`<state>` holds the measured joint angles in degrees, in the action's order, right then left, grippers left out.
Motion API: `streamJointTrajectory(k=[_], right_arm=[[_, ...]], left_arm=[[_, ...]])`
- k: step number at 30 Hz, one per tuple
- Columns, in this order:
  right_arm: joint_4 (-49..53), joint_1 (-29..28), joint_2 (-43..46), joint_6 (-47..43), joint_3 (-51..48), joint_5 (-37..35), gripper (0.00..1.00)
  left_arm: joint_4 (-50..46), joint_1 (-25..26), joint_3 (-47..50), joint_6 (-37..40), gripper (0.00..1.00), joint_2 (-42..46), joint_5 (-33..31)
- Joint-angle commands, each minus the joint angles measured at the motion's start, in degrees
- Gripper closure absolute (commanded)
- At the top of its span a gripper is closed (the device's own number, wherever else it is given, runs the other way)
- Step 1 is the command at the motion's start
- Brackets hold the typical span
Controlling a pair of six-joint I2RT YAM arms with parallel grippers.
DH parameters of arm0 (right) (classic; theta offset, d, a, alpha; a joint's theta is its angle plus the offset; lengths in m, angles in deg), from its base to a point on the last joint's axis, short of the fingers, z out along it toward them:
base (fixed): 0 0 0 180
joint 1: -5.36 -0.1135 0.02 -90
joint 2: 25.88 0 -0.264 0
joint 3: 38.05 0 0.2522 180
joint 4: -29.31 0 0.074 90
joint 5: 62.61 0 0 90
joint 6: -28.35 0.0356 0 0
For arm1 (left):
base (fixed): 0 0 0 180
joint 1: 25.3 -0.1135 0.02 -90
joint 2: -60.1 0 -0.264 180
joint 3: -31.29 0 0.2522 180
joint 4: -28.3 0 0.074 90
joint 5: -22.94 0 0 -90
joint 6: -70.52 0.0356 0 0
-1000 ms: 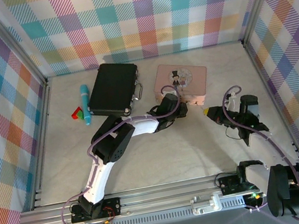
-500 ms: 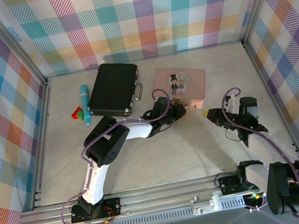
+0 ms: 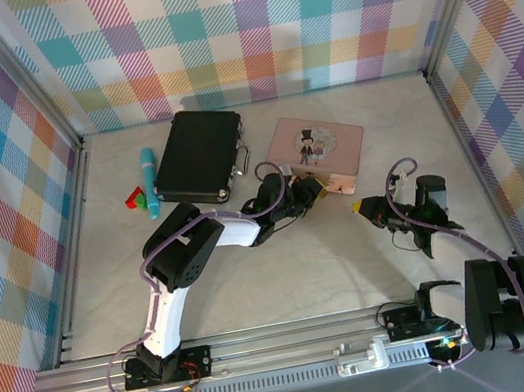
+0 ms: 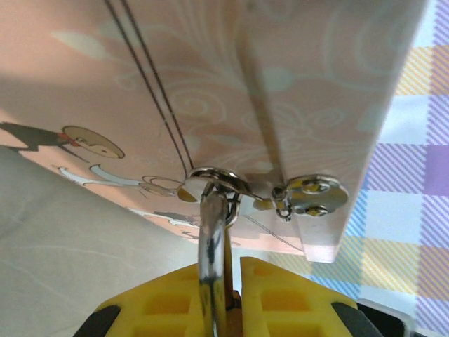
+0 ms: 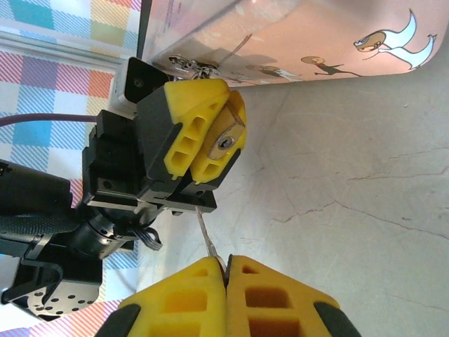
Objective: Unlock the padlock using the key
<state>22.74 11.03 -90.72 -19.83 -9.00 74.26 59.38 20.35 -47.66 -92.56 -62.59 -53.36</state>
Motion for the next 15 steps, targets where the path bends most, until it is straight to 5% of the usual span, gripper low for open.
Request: streamJointTrajectory(k=[1,15], right_arm=[[-5.16,0.16,-2.21,1.45,-0.35,3.49,1.0],[-15.34,-5.87,-13.34,6.3,5.16,4.58,1.0]], left_arm=[[9.79,0.35,0.99,-3.45,1.0,4.65,1.38],[14.46,0.96,3.92,-4.61,1.0,6.77,2.22]])
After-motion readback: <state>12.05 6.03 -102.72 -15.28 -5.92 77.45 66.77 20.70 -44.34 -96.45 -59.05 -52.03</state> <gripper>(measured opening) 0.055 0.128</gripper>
